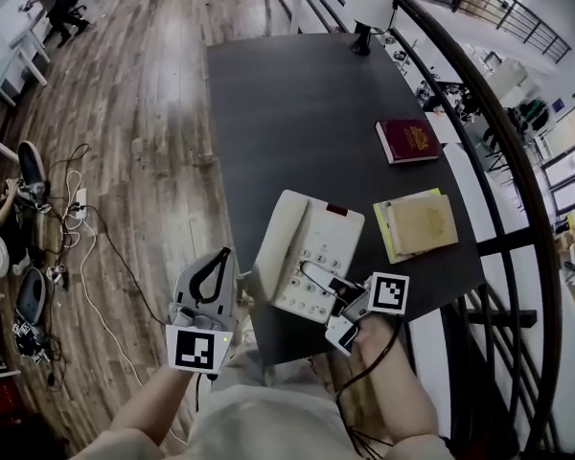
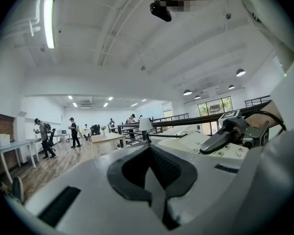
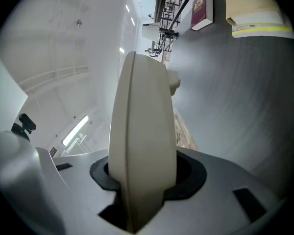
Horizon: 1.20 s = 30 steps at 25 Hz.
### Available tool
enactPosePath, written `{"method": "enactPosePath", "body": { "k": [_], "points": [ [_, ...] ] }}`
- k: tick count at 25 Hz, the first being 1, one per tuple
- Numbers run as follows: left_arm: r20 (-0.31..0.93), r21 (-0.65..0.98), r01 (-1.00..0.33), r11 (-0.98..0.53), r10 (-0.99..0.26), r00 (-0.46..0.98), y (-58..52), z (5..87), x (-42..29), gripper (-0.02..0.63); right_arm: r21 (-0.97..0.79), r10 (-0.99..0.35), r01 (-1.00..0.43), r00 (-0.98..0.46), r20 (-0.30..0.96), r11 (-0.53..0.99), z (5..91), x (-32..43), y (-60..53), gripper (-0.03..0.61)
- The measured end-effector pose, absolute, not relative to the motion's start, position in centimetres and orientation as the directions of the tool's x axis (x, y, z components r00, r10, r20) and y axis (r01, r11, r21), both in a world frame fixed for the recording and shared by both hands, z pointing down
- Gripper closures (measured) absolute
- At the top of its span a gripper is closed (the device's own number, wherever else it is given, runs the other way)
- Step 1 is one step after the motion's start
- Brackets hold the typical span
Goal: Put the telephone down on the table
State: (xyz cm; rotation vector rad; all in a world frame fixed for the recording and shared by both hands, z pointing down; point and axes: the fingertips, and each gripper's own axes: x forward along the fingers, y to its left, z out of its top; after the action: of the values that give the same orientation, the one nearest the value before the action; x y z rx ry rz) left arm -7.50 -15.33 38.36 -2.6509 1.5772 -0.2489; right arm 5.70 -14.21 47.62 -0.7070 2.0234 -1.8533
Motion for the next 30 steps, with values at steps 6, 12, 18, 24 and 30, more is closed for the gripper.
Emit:
{"method": "enactPosePath", "body": {
  "k": [6,12,18,24,30],
  "points": [
    [0.139,-0.136,-0.862,-0.488,-0.871,0.471,-17.3,41.3,-7.9,0.609,-0.984,-0.513,-0.175,-0.847,0.138,0.024,51.3,4.3,-17.1,0.394],
    [0.199,-0.108,-0.859,-0.501,-0.857,0.475,-18.8,46.0,-7.9,0.609,-0.983,-0.504,-0.18,-0.846,0.175,-0.039,56.1,3.7,-18.8,0.394],
    [0.246,-0.145,-0.833,-0.534,-0.835,0.493,-20.5,50.1,-7.4,0.609,-0.974,-0.489,-0.208,-0.843,0.224,-0.087,60.5,3.3,-20.4,0.394],
    [0.287,-0.125,-0.831,-0.542,-0.822,0.492,-21.7,53.0,-7.0,0.609,-0.95,-0.448,-0.296,-0.84,0.307,-0.095,64.0,3.9,-21.2,0.394],
    [0.31,-0.097,-0.832,-0.547,-0.811,0.497,-22.2,55.1,-6.1,0.609,-0.96,-0.448,-0.274,-0.852,0.272,-0.062,64.5,4.0,-21.8,0.394]
  ]
}}
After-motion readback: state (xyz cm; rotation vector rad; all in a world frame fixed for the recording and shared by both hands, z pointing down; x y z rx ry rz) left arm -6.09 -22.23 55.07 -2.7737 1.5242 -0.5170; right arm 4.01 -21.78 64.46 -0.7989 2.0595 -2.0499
